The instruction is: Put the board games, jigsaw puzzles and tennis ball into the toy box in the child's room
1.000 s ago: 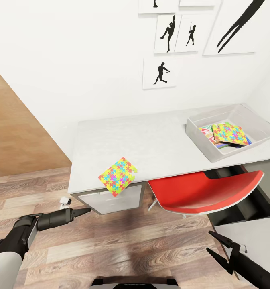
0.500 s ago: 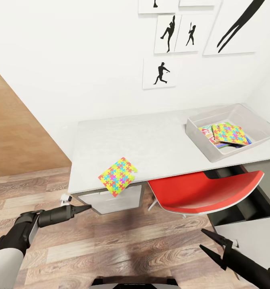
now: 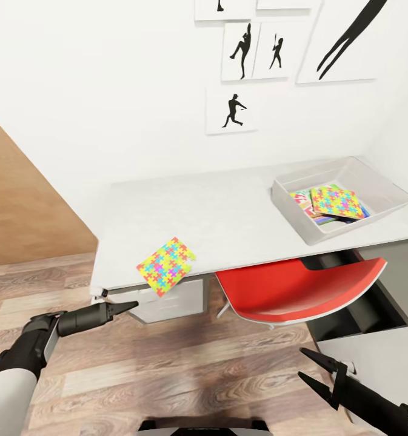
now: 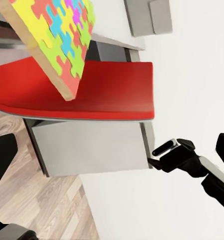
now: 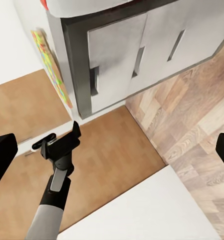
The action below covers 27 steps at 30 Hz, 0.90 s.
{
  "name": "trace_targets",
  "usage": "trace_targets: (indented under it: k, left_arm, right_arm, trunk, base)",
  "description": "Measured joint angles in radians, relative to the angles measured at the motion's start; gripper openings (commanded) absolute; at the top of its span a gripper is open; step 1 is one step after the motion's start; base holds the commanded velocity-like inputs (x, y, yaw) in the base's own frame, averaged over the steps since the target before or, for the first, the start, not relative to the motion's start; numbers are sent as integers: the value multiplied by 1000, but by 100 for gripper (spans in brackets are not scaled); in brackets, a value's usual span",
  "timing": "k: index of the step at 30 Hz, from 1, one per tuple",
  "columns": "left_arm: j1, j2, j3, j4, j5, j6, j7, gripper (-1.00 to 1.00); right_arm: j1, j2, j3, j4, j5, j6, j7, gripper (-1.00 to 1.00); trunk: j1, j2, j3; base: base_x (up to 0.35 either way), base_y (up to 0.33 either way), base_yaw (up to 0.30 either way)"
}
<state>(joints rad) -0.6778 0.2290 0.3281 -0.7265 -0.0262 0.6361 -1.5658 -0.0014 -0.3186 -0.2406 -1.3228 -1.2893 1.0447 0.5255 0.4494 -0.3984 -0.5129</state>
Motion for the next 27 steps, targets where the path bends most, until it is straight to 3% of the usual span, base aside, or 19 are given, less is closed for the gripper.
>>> trace_targets:
  k: [9,27]
  left_arm:
    - [-2,1,1,0,42,2,-1,100]
    - [-3,1,5,-3,48,3,-1,100]
  right_arm:
    - [0,0,1,4,-1,0,1,100]
    - [0,3,1,5,-1,0,1,100]
  trunk:
    - [0,0,0]
    - [0,0,0]
  base:
    - [0,-33,0]
    - [0,0,0]
